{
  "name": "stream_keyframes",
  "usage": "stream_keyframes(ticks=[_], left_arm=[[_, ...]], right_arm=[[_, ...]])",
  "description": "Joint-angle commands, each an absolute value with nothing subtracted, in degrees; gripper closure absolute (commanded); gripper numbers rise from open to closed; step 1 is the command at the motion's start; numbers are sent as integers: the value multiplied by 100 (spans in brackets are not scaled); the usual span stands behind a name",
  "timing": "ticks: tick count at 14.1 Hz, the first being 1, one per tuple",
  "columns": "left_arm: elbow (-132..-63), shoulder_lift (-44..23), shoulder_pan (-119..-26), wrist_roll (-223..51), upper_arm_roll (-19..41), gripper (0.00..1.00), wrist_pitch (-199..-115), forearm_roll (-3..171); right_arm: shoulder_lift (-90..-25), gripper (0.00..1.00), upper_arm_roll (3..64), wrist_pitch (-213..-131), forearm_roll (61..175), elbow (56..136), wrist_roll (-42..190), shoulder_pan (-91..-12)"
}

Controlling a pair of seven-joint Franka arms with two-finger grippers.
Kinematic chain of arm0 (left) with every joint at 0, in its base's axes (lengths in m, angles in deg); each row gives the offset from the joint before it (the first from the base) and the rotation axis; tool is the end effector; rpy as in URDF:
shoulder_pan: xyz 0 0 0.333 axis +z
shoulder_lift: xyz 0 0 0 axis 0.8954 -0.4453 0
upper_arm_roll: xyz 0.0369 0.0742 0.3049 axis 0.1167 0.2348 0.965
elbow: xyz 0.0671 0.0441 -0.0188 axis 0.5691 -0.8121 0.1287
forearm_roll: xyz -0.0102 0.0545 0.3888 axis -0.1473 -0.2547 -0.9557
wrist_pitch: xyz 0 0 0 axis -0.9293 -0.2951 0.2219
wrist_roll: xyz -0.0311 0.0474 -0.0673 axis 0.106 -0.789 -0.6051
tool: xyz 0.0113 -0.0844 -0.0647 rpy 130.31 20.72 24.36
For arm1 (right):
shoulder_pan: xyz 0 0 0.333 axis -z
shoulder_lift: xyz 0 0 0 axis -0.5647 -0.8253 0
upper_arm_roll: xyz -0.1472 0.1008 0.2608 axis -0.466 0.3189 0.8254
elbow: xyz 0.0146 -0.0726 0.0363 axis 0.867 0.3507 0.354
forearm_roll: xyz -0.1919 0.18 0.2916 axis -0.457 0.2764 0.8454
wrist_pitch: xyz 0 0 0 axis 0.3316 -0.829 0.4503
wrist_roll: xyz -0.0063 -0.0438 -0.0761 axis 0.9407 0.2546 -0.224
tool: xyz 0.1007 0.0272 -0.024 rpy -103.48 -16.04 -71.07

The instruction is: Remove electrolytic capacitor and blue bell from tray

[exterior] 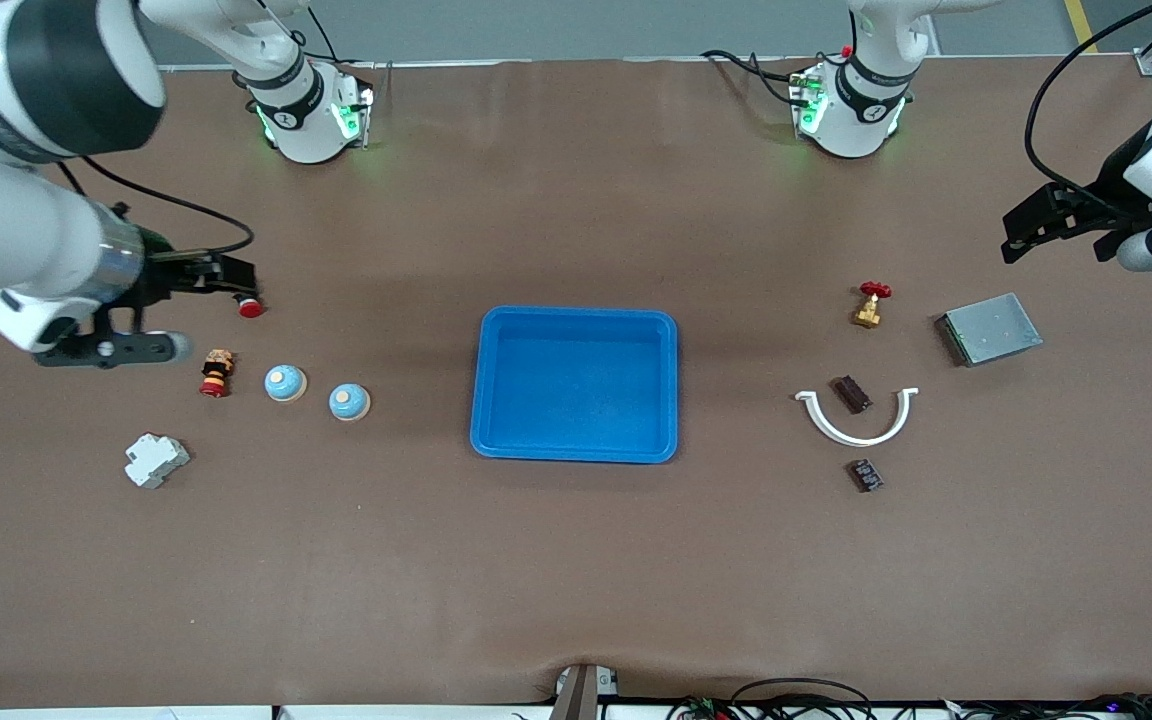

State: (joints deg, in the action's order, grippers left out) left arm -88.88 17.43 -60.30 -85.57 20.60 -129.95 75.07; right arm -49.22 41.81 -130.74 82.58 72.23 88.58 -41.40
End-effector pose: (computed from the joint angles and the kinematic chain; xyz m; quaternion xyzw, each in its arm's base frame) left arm 0.5394 -0.0544 0.6367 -1.0000 -0.0020 -0.0080 0.0006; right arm 0.5910 0.1034 0.5745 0.9903 0.0052 -0.1385 0.0035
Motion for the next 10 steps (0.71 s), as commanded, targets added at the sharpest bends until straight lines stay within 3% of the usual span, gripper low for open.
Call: stream_keyframes(ticks=[1,3,10], left_arm=[[-8731,1678,-6013,-8498,2026,0,-12863,7375],[-8731,1678,-6013,-8498,2026,0,-12863,7375],[-8723,1634,-6022,-8490,2017,0,-12863,7252]], right_arm=[[-4634,0,4261,-13062,8251,7267,8870,-3800],[-4502,0,4252,-13088,8242,7337,8879,-3554],[-3790,0,4051,-14308,8224,8364,8545,-3069]])
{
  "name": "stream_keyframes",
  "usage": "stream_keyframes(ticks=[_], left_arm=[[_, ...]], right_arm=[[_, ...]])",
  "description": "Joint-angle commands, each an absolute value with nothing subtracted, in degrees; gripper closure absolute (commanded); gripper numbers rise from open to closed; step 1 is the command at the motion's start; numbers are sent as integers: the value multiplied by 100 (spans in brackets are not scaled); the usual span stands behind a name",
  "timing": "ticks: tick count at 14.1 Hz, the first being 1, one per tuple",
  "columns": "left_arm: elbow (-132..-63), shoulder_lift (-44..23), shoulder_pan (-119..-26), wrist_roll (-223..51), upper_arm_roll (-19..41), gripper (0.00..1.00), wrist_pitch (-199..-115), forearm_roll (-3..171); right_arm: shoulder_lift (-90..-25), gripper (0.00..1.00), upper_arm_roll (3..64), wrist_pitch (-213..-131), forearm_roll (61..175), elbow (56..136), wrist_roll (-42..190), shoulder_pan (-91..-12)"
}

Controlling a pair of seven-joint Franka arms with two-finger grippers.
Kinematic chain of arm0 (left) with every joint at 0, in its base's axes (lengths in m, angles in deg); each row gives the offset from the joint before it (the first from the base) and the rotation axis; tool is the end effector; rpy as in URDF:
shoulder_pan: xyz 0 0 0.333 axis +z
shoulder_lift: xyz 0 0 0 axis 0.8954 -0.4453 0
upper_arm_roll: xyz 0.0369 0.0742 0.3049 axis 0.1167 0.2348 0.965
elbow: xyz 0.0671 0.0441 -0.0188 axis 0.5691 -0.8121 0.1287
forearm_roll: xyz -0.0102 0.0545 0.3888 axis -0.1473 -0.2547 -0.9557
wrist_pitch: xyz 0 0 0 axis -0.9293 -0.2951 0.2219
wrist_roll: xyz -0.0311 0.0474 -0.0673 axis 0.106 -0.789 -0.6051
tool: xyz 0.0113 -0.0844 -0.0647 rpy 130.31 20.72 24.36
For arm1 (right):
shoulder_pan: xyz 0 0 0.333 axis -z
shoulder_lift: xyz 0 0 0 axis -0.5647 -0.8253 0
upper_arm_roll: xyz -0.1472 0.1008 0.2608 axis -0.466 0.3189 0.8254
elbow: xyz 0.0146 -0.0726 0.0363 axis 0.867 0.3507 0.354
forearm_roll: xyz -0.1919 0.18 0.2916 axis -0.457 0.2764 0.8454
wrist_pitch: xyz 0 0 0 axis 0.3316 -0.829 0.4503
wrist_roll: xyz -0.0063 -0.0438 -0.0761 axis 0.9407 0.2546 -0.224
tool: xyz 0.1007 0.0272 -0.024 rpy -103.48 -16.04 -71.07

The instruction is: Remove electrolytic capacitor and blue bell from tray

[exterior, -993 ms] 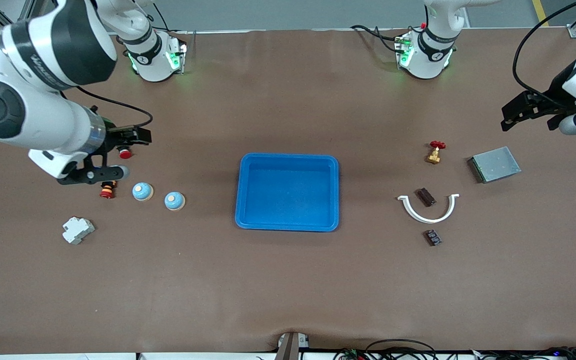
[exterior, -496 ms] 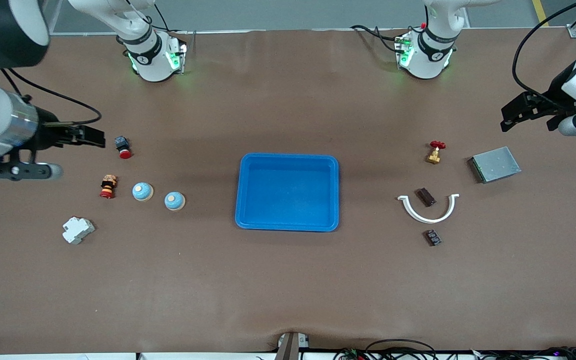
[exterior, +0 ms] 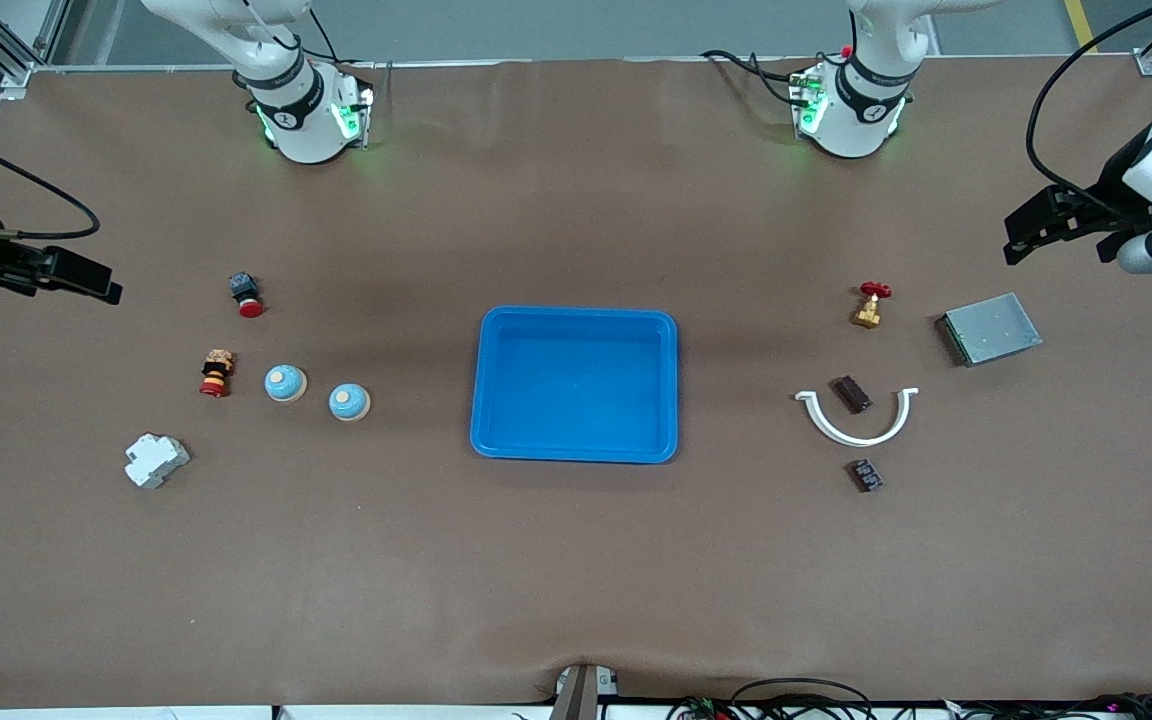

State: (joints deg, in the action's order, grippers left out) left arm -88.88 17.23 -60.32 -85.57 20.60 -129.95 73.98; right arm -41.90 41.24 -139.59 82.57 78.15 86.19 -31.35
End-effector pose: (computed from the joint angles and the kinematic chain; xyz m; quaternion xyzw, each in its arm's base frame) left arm 0.5406 -0.0525 0.6348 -0.9999 -0.0019 -0.0072 0.0100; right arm 0.5820 -0.0049 0.6138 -0.9964 0.0675 0.0490 0.0134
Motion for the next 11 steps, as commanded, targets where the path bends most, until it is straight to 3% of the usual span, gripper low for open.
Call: stream_keyframes(ticks=[1,11], left_arm=[[-8679,1617,-6031,-8490,2017,0,-12863,7252],[-8520,1485,-6022,-8472,2017,0,-12863,7252]], right_arm=[[-3720,0,3928,-14624,8224,8583,8545,-3113],[-3736,0,3918,-14767,8155,8515,8528,-3096]])
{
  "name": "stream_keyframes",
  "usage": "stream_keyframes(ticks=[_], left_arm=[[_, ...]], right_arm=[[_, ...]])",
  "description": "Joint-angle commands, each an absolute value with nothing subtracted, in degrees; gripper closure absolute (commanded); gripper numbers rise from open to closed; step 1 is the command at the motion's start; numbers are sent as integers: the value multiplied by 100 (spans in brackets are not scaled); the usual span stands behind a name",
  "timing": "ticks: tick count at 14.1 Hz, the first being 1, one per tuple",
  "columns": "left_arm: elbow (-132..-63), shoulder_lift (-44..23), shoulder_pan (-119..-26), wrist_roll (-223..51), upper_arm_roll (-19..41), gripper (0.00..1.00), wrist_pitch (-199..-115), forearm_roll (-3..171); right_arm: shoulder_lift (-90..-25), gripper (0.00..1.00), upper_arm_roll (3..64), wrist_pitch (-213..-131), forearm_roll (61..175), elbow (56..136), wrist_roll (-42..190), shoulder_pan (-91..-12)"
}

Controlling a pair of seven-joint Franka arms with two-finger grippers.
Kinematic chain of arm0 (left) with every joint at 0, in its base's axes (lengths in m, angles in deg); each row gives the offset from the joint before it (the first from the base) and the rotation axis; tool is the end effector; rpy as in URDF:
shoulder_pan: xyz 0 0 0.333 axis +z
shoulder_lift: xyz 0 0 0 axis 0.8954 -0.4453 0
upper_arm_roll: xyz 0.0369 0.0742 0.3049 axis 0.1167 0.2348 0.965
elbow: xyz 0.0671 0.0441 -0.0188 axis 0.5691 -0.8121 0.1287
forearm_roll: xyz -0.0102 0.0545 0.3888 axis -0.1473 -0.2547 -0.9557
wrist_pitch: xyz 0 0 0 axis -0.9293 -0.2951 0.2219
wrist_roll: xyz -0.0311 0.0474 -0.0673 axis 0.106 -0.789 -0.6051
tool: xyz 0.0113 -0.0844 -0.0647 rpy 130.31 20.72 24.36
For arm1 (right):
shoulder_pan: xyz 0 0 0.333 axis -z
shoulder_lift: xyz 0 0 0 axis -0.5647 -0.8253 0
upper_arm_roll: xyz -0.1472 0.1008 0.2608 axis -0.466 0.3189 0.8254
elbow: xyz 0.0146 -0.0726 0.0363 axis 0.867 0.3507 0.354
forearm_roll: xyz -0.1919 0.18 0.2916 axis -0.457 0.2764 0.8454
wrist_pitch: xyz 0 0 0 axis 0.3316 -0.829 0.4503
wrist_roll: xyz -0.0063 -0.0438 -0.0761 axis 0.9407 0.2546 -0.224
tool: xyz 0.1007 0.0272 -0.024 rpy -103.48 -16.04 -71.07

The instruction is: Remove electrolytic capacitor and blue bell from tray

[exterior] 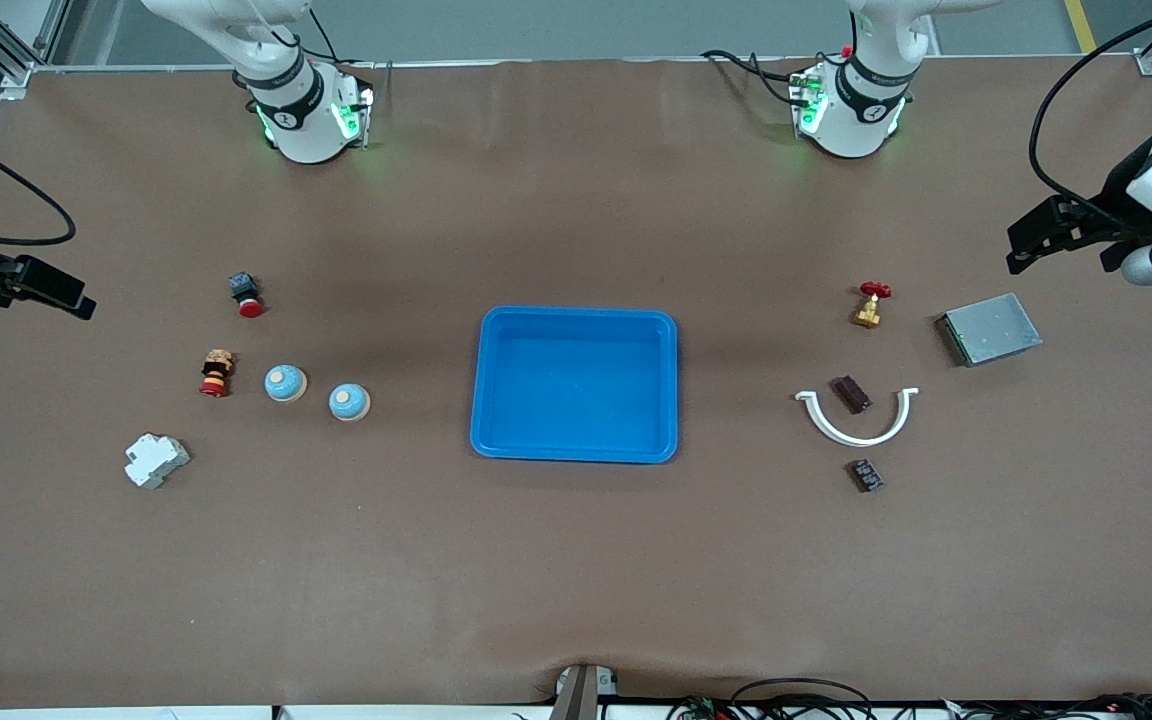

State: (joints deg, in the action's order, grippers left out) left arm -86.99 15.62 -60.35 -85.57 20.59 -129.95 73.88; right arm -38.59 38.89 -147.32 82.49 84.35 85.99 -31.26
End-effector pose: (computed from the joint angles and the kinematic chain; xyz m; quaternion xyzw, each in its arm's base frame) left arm 0.5496 -0.0523 0.6352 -0.9999 -0.0015 -0.0097 0.0085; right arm 0.5773 -0.0282 0.6079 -0.9960 0.0882 0.0064 0.0127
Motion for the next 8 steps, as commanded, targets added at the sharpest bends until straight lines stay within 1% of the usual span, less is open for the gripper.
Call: stream_keyframes(ticks=[1,4,8], left_arm=[[-8512,1485,-6022,-8472,2017,0,-12863,7252],[-8433,1485,-6022,-8463,2017,0,-12863,7252],[-8433,1485,-6013,-8463,2017,0,-12863,7252]], right_arm=[[-3736,0,3927,-14767,8102,8515,8519,-3096],[-3736,0,3918,-14759,8084,8515,8081,-3061],[-3736,0,3918,-14689,8093,8515,8106,-3052]])
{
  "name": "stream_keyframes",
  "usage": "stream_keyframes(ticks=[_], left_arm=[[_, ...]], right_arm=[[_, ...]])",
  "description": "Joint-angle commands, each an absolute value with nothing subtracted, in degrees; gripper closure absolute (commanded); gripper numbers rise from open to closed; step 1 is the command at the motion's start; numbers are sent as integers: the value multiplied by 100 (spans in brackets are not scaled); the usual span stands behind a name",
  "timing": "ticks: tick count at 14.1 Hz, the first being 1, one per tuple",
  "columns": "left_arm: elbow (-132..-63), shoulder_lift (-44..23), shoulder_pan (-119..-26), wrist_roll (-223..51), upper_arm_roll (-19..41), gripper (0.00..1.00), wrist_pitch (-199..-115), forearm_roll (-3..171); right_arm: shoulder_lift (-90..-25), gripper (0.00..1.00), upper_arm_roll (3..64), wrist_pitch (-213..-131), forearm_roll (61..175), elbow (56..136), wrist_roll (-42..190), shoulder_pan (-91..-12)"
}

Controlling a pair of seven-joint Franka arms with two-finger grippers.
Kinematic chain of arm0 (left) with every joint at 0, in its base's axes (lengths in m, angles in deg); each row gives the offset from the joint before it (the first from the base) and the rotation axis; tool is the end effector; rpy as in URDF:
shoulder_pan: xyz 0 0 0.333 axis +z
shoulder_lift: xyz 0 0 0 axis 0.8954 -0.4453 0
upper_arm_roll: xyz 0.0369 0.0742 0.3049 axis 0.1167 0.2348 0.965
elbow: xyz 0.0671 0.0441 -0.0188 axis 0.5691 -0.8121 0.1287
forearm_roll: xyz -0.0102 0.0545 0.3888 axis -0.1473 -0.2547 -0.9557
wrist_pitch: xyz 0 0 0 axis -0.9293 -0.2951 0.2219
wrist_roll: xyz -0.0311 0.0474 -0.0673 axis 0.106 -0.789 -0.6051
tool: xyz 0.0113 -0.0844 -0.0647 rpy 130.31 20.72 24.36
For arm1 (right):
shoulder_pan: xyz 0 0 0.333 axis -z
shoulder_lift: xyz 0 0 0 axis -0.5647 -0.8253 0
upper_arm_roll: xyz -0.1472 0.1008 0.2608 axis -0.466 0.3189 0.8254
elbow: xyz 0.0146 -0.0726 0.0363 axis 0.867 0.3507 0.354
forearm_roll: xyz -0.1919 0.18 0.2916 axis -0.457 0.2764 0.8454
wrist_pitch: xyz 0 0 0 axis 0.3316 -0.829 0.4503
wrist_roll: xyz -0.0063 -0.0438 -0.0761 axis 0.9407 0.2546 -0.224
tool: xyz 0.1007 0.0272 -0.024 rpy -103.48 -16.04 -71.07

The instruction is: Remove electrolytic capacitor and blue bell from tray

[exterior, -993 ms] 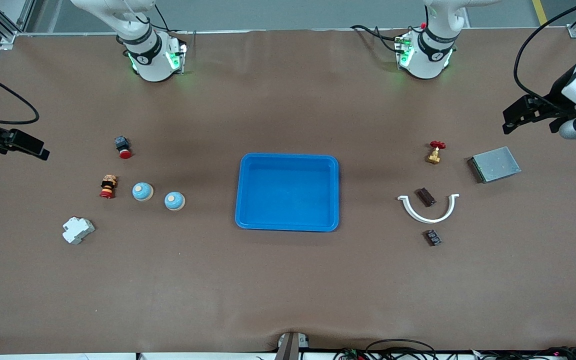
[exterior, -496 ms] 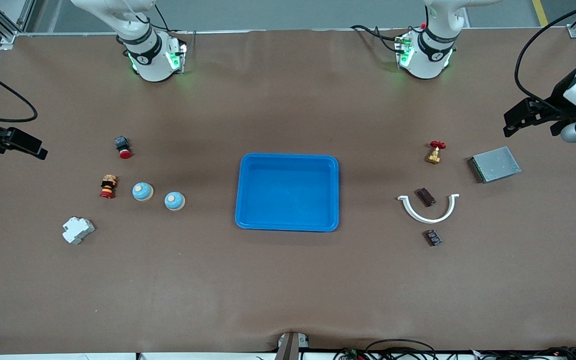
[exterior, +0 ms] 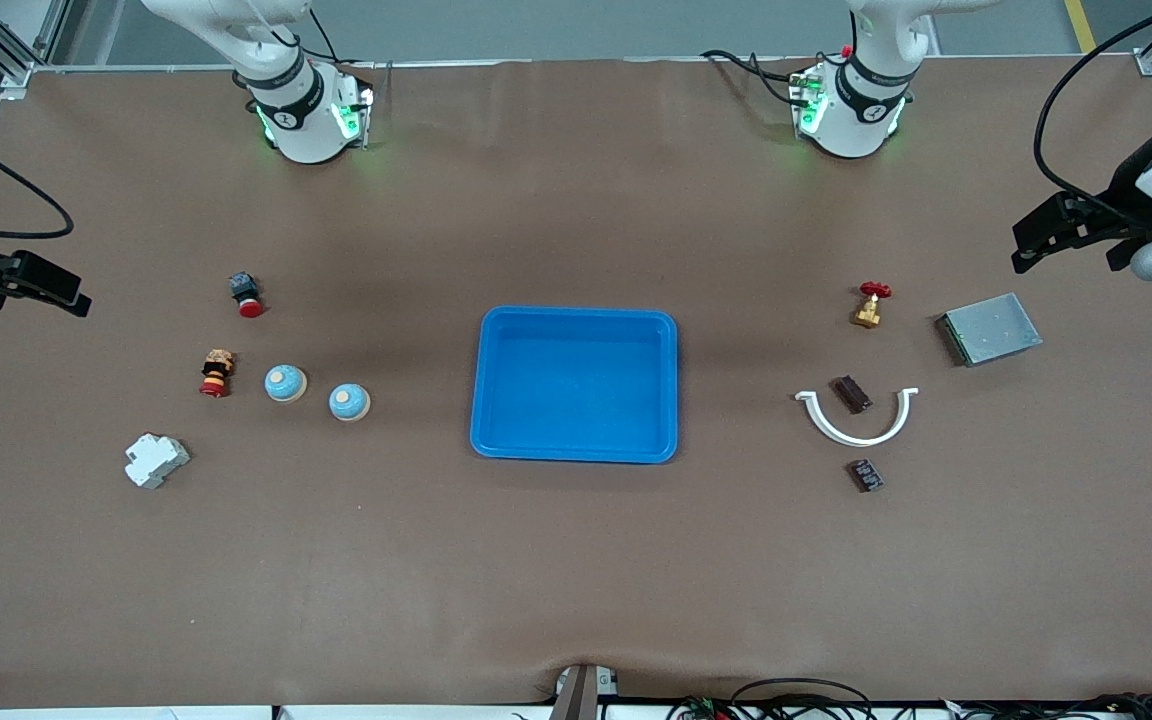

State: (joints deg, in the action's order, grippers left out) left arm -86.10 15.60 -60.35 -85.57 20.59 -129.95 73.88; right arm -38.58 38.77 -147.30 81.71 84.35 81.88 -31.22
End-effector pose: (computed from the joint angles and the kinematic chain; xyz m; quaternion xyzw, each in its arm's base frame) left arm 0.5499 -0.0523 0.6423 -0.9998 -0.0016 -0.0172 0.0077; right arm 0.5771 -0.0312 0.6079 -0.9985 0.0537 0.0061 0.0060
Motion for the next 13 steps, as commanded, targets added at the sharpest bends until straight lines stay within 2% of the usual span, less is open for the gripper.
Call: stream_keyframes(ticks=[1,13], left_arm=[[-8433,1485,-6013,-8472,2026,0,-12837,7243],[-8450,1494,-6013,-8490,1930,0,-12775,7199]], right_arm=[[-3736,0,3918,-14688,8084,8524,8114,-3060],[-3736,0,3918,-14644,8093,8515,8106,-3069]])
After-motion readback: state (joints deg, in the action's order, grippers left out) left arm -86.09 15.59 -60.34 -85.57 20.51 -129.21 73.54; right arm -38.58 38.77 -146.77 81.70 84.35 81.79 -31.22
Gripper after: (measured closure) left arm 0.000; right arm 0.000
